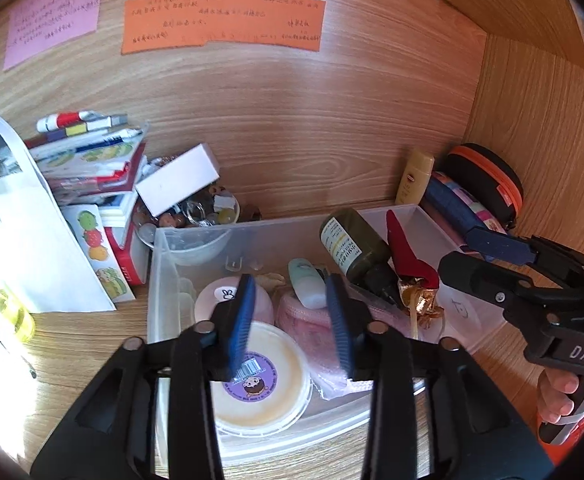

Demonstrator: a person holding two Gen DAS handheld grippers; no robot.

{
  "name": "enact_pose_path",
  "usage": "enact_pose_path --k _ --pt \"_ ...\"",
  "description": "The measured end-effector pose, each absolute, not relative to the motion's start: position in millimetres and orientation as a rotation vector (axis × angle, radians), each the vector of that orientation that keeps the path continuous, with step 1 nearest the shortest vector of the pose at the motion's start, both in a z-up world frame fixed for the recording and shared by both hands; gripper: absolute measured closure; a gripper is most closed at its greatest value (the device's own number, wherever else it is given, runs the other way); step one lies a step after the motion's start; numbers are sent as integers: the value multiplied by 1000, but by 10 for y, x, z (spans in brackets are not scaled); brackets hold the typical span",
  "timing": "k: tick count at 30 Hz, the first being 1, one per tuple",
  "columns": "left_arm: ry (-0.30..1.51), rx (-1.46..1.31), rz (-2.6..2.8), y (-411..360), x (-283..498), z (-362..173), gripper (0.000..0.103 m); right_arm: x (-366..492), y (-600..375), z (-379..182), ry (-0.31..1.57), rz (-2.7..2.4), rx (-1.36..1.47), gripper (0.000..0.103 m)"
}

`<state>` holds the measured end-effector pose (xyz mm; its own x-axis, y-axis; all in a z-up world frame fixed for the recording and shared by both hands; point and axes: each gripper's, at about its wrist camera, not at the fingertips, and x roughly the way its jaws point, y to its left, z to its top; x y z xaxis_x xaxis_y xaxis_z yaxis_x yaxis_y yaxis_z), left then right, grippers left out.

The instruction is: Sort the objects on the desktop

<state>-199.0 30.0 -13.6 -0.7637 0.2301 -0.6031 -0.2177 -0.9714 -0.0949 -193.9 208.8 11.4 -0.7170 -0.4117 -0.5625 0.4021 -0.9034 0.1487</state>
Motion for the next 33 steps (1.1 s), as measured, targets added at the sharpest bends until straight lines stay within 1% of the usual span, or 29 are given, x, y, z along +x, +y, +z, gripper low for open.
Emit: enact_pose_path --k 1,4,6,9,10,11,12,14,19,21,25,29,33 --pt "-27 -934 2750 301 -1976 -122 60 -1945 2093 112 -21 -2568 844 42" --pt "-31 -923 2752 301 -1943 -91 51 -1968 2131 115 -44 -2567 842 41" --pt "-34 -920 2759 288 -1910 -59 38 -1983 2168 117 -58 -2573 843 41" --pt "-13 -892 2793 274 -1837 -2 29 -1988 2226 120 -81 -2592 860 40" --pt "0 -881 2804 273 -1812 14 27 -1974 2238 118 -84 -2597 866 38" --pt "10 -872 2815 269 -1786 28 23 -1956 2241 118 -80 -2600 869 37" --pt "16 -863 2821 264 -1761 40 16 -1926 2246 119 -72 -2606 870 33" --pt "15 -853 2823 254 -1720 53 6 -1857 2231 124 -52 -2626 864 28" --pt "50 -850 2846 255 -1620 79 2 -1694 2152 159 16 -2646 861 21" --pt "32 -846 2844 230 -1576 86 2 -1631 2136 196 29 -2656 854 20" --pt "-12 -842 2875 162 -1469 95 2 -1526 2141 267 23 -2685 842 13" --pt "31 -838 2908 166 -1333 93 2 -1415 2125 300 64 -2713 828 12" --pt "-6 -829 2888 164 -1183 79 2 -1284 2139 298 46 -2701 820 11"
